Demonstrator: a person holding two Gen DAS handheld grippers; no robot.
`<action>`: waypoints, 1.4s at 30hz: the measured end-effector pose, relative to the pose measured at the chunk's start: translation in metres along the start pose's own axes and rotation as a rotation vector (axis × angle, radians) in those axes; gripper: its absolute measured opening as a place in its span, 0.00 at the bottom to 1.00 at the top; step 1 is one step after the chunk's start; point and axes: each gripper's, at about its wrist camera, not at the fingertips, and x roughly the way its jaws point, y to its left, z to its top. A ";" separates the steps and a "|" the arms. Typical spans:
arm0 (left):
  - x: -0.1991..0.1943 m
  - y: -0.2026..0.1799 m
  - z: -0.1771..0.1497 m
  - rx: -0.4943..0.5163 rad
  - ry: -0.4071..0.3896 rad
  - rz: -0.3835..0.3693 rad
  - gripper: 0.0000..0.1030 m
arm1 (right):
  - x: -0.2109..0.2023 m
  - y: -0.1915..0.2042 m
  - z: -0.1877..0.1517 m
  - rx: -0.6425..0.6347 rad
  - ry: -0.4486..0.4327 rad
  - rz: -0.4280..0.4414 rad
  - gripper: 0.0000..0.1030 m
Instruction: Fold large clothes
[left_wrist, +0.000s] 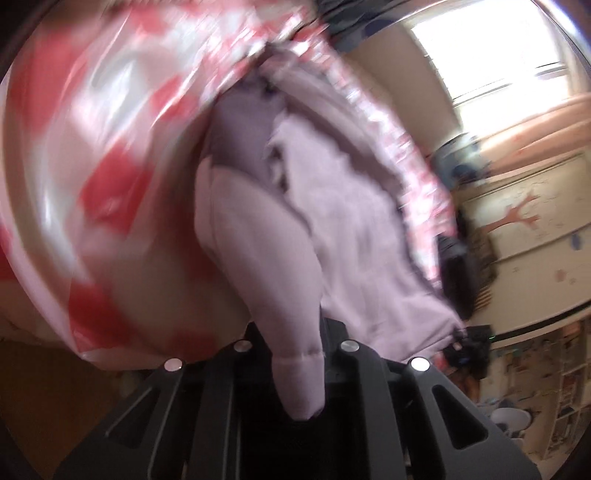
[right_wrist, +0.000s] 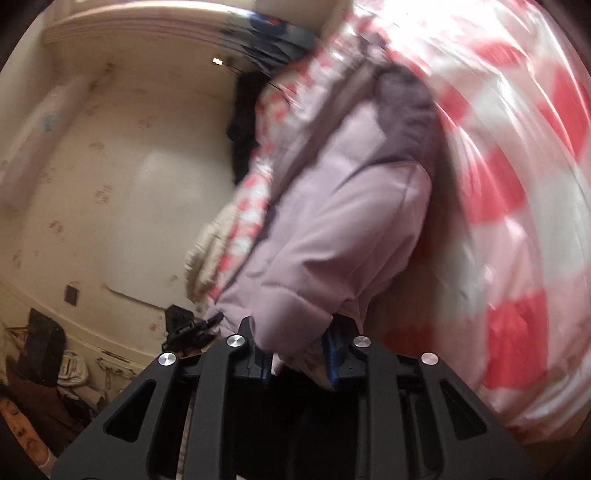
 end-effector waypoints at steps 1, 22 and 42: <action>-0.014 -0.016 0.004 0.024 -0.031 -0.027 0.13 | -0.003 0.010 0.003 -0.018 -0.018 0.021 0.17; -0.078 0.076 -0.071 -0.044 0.061 -0.074 0.67 | -0.106 -0.060 -0.043 0.159 0.108 -0.113 0.87; -0.010 0.107 -0.052 -0.100 0.200 -0.141 0.93 | 0.028 -0.088 -0.036 0.166 0.397 0.070 0.85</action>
